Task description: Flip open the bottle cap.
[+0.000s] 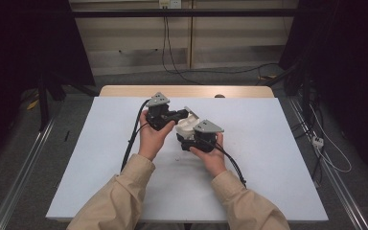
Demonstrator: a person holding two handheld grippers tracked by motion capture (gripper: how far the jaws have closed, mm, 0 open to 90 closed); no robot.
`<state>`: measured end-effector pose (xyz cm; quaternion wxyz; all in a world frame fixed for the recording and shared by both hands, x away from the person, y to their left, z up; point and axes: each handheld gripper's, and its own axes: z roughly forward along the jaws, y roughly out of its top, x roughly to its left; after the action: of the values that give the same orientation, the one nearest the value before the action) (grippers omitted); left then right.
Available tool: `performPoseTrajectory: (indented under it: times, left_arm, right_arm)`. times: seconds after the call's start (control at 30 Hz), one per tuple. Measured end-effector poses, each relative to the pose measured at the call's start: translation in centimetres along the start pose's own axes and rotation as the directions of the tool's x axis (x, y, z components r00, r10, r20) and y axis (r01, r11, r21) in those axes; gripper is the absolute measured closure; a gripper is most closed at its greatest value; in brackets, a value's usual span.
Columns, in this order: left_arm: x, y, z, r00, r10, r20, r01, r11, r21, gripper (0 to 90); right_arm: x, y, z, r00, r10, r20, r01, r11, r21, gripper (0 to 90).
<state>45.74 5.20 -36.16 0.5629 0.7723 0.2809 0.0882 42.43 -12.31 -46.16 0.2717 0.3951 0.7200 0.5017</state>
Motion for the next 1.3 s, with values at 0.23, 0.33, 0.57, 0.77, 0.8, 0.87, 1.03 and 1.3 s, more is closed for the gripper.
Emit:
performPoseTrajectory:
  times: [0.23,0.33,0.57,0.77,0.8,0.87,1.03,1.3]
  left_arm:
    - [0.1,0.3,0.4,1.0000,0.007,0.002,-0.007,1.0000,0.002,90.0]
    - [0.0,0.5,0.5,1.0000,0.009,0.002,-0.009,1.0000,0.003,90.0]
    - [0.0,0.9,0.7,0.9999,0.015,0.003,-0.015,0.9999,0.005,90.0]
    - [0.1,1.1,1.0,0.9999,0.014,0.003,-0.014,0.9999,0.005,90.0]
    - [0.1,1.2,1.1,0.9999,0.012,0.005,-0.012,0.9999,0.004,90.0]
    - [0.1,1.3,1.2,0.9999,0.015,0.006,-0.015,0.9999,0.005,90.0]
    - [0.1,1.6,1.5,0.9998,0.018,0.007,-0.018,0.9998,0.009,90.0]
    - [0.1,1.9,2.0,0.9998,0.015,0.012,-0.015,0.9998,0.012,90.0]
  right_arm:
    - [0.0,0.0,0.0,1.0000,0.002,-0.002,-0.002,1.000,-0.001,18.6]
    - [0.0,0.0,0.0,1.0000,0.002,-0.002,-0.002,1.000,0.000,18.6]
    - [0.0,0.0,0.0,1.0000,-0.001,-0.004,0.001,1.000,0.000,18.6]
    - [-0.1,0.0,0.0,1.0000,-0.003,-0.004,0.003,1.000,0.000,18.5]
    - [-0.1,0.0,0.0,1.0000,-0.003,-0.004,0.003,1.000,0.000,18.6]
    - [-0.1,0.0,0.0,1.0000,-0.003,-0.004,0.003,1.000,0.000,18.6]
    - [-0.1,0.0,0.0,1.0000,-0.002,-0.006,0.002,1.000,0.002,18.6]
    - [-0.1,0.0,0.0,1.0000,-0.002,-0.006,0.002,1.000,0.002,18.6]
